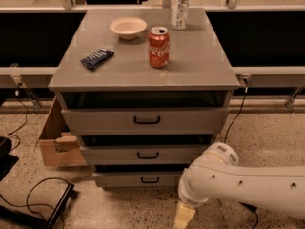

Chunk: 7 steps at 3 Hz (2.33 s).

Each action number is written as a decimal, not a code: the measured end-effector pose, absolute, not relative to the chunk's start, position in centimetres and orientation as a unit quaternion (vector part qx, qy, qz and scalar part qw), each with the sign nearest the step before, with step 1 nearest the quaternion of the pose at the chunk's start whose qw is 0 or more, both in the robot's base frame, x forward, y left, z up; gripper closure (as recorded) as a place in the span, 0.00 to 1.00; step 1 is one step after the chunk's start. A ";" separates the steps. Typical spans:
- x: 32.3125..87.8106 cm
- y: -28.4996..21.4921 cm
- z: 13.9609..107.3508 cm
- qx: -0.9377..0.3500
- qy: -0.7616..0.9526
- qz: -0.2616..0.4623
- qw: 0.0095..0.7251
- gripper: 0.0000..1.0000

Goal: Open bottom drawer

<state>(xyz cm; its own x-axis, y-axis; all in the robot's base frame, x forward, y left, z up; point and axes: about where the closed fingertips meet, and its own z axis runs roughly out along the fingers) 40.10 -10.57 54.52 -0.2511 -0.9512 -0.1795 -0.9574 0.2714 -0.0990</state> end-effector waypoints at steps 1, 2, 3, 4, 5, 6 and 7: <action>42.0 -6.7 50.0 -0.617 0.778 0.027 0.114 0.00; 43.9 -3.6 45.0 -0.630 0.769 0.035 0.098 0.00; 43.8 -3.7 45.2 -0.630 0.770 0.035 0.099 0.00; 43.9 -3.1 42.3 -0.631 0.770 0.037 0.091 0.00; 44.4 -2.7 37.0 -0.626 0.774 0.042 0.085 0.00; 45.7 -2.6 32.3 -0.622 0.779 0.028 0.079 0.00; 48.5 -2.7 28.1 -0.626 0.776 -0.010 0.078 0.00</action>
Offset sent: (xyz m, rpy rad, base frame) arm 0.0709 0.1030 -0.1501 0.0026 0.0511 0.0867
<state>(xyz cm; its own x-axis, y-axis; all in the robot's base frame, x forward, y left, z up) 48.49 -2.70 28.08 -0.2036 -0.9732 -0.1072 -0.9699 0.2154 -0.1133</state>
